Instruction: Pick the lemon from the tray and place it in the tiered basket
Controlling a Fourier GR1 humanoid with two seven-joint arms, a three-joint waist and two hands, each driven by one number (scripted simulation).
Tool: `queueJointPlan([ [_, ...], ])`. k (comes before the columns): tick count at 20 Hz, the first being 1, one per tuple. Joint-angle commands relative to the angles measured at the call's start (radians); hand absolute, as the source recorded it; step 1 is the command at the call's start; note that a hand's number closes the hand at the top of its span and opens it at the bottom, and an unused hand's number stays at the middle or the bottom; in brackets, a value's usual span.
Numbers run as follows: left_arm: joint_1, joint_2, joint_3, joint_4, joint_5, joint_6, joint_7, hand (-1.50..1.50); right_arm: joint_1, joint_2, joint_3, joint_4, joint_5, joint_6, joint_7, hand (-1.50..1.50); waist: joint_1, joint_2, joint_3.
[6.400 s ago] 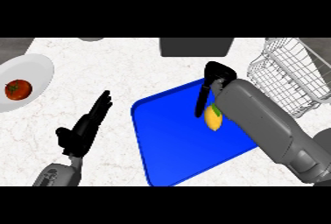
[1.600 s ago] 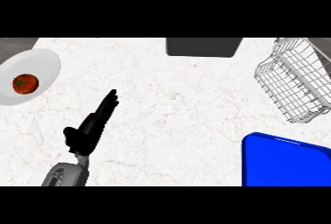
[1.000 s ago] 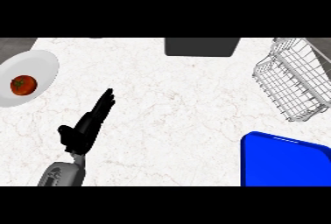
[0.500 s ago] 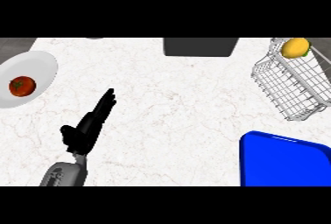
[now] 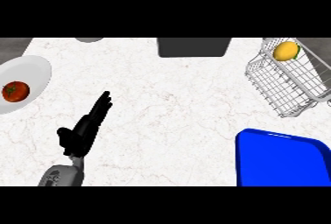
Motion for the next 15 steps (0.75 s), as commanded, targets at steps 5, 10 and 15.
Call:
queueJointPlan([
  [5,0.055,-0.002,0.003,-0.033,0.0,0.012,0.002,0.0,0.192,-0.13,-0.082,-0.287,0.007,-0.113,0.035,-1.5,-0.044,-0.017,0.001],
  [10,0.081,0.004,0.028,-0.056,0.004,0.033,-0.003,0.0,0.432,-0.136,-0.182,-0.562,-0.082,-0.059,0.053,-1.5,-0.085,-0.027,0.002],
  [15,0.082,0.045,0.079,-0.059,0.041,0.01,0.013,0.0,0.687,-0.138,-0.273,-0.802,-0.188,0.084,0.086,-1.5,-0.116,-0.029,0.002],
])
